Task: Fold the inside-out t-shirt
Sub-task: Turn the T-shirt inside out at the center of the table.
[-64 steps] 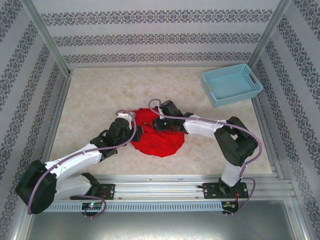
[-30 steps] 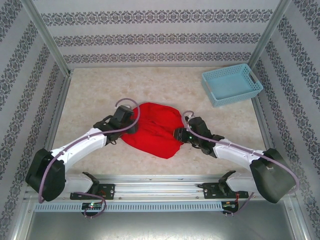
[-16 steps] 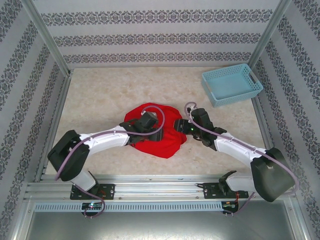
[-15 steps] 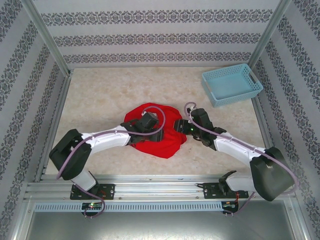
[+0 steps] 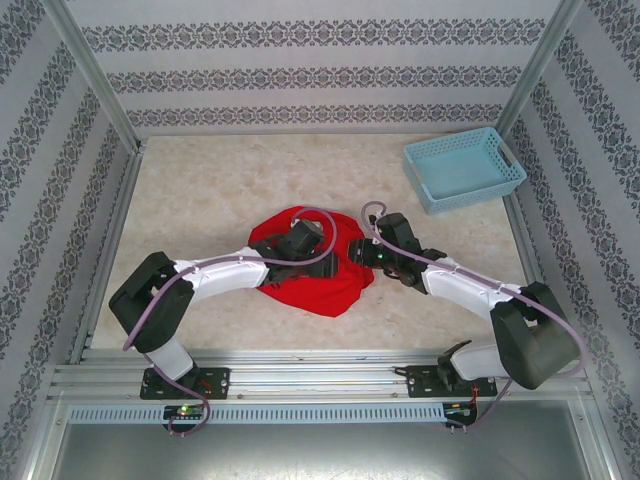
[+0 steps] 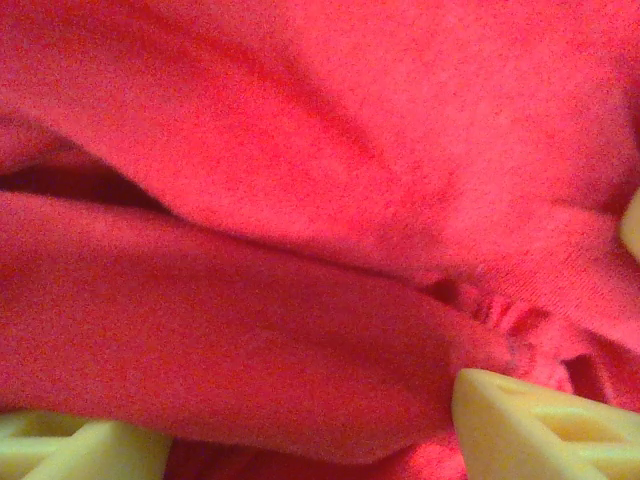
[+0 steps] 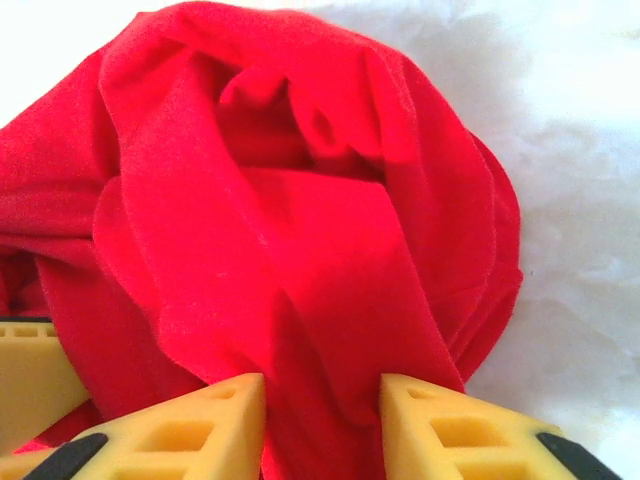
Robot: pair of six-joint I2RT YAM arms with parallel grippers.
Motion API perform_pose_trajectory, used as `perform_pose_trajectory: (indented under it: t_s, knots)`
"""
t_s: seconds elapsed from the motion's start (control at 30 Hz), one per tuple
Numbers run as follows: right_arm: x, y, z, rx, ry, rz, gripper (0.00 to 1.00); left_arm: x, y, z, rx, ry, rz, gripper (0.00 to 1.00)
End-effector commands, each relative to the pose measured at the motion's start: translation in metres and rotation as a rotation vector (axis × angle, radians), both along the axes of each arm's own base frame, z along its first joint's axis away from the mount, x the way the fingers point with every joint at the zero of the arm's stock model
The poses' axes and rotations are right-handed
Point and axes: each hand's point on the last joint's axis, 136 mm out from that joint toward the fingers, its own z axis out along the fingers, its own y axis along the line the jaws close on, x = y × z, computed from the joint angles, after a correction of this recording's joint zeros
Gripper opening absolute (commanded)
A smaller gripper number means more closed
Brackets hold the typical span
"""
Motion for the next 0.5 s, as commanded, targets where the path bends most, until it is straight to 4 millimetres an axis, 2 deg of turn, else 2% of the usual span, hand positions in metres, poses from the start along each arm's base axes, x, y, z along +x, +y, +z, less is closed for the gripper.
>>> perform_pose_trajectory:
  t_s: [0.0,0.1,0.2,0.37,0.43,0.47]
  knots:
    - [0.005,0.0,0.003,-0.012,-0.012,-0.003,0.32,0.005,-0.018,0.011,-0.033,0.001,-0.001,0.67]
    - [0.005,0.001,0.004,-0.013,-0.012,-0.001,0.24,0.006,-0.019,0.003,-0.026,0.016,-0.001,0.52]
    - [0.007,-0.003,0.005,-0.031,-0.016,-0.012,0.13,0.006,-0.017,0.005,-0.017,0.01,-0.003,0.35]
    - [0.009,-0.013,0.015,-0.058,-0.044,-0.042,0.0,0.007,-0.002,0.02,0.02,-0.047,0.004,0.09]
    - [0.01,-0.018,0.021,-0.065,-0.058,-0.051,0.0,0.007,0.008,0.028,0.021,-0.073,0.015,0.0]
    - [0.011,-0.022,0.025,-0.068,-0.066,-0.06,0.0,0.007,0.014,0.033,0.02,-0.088,0.023,0.0]
